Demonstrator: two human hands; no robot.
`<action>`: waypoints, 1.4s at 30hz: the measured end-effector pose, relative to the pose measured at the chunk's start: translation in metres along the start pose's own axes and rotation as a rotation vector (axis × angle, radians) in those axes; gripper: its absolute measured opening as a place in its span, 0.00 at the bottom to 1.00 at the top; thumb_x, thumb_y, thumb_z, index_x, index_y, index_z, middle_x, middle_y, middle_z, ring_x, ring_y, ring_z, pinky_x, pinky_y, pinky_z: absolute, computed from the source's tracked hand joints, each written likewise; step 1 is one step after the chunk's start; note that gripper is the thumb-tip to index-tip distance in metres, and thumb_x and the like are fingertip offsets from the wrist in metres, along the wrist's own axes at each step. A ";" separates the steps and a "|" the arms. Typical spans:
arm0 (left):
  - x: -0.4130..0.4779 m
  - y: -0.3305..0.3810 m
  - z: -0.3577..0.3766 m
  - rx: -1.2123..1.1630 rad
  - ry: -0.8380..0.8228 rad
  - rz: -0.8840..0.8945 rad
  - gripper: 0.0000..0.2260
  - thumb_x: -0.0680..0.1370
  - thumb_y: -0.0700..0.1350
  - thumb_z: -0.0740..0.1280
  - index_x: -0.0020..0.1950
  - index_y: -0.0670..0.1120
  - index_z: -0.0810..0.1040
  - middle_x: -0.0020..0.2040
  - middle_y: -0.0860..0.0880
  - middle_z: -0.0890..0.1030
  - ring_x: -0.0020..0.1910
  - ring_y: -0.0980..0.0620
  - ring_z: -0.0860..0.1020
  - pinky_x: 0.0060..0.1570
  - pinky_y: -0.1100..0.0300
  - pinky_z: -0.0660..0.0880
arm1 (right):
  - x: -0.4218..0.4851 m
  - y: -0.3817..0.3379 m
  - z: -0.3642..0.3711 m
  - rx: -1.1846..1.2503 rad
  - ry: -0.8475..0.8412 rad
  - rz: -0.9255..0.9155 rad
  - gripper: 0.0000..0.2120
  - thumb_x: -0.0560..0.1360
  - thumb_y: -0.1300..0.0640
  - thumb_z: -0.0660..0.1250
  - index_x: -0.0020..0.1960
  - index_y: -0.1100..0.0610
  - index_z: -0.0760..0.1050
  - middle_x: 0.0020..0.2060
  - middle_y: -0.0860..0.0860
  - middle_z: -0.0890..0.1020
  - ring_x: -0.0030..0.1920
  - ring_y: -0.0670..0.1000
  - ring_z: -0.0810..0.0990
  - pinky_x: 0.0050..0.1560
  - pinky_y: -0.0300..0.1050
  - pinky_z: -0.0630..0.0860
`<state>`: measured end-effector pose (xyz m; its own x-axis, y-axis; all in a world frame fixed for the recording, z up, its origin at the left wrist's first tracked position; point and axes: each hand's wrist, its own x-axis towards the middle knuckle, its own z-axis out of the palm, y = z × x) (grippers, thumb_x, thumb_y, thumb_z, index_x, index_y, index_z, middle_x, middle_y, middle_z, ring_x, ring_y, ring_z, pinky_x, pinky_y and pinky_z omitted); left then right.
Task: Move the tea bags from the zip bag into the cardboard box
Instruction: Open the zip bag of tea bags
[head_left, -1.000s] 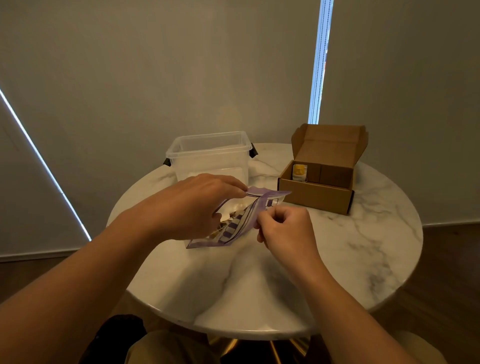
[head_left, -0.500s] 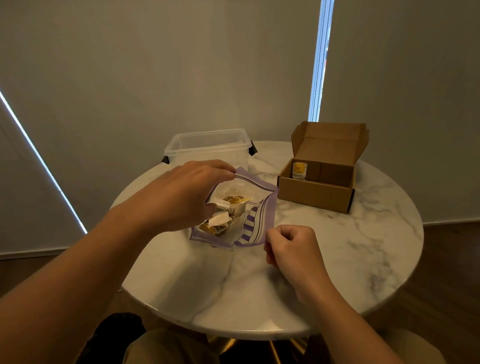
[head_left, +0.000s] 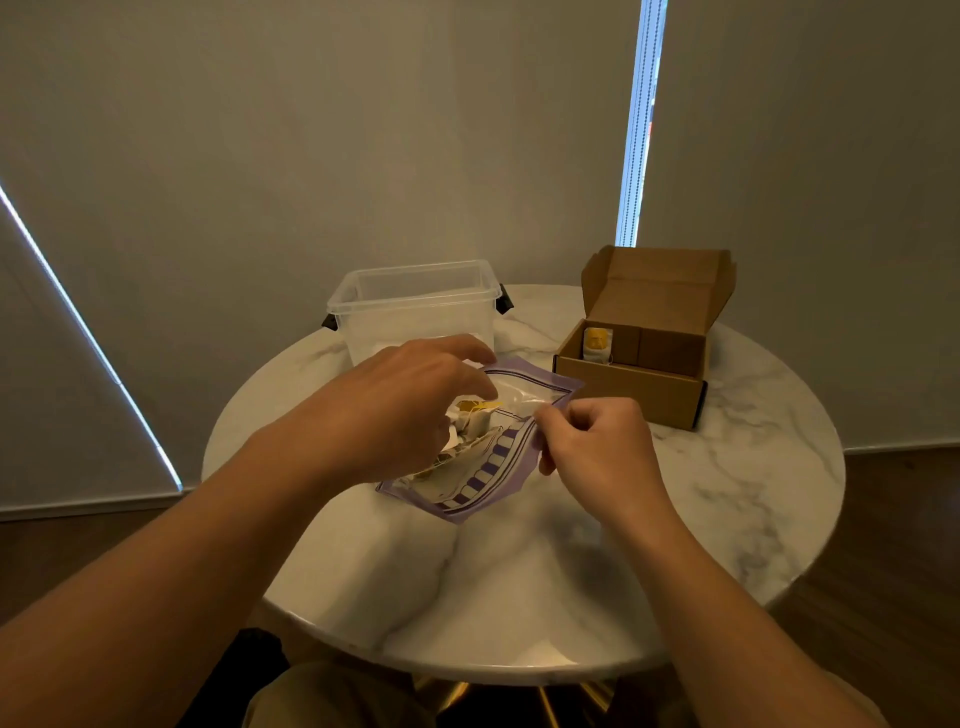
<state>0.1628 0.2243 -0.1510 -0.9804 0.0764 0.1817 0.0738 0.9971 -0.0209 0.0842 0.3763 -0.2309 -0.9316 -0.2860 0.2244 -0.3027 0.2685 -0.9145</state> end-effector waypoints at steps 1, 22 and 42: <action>0.001 0.000 0.000 0.001 0.003 -0.005 0.28 0.77 0.36 0.70 0.73 0.57 0.71 0.76 0.59 0.65 0.71 0.54 0.68 0.60 0.62 0.75 | -0.001 0.003 0.000 0.014 0.001 0.011 0.16 0.78 0.52 0.66 0.34 0.56 0.81 0.30 0.48 0.83 0.32 0.47 0.82 0.33 0.41 0.77; -0.017 0.002 -0.005 0.011 0.043 -0.068 0.14 0.79 0.43 0.68 0.62 0.57 0.81 0.70 0.55 0.74 0.60 0.56 0.76 0.55 0.63 0.77 | 0.000 0.016 0.000 -0.001 -0.011 0.040 0.17 0.78 0.51 0.66 0.35 0.61 0.81 0.28 0.46 0.82 0.28 0.43 0.80 0.29 0.36 0.72; -0.016 0.000 0.020 0.024 0.134 -0.180 0.60 0.63 0.54 0.82 0.81 0.51 0.43 0.79 0.60 0.42 0.71 0.49 0.69 0.63 0.58 0.75 | 0.007 0.025 -0.003 -0.021 -0.014 0.038 0.16 0.76 0.53 0.68 0.34 0.63 0.80 0.28 0.51 0.82 0.32 0.52 0.81 0.33 0.44 0.79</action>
<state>0.1747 0.2226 -0.1731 -0.9441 -0.1009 0.3140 -0.1061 0.9944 0.0007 0.0695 0.3839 -0.2514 -0.9394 -0.2886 0.1851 -0.2718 0.2981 -0.9150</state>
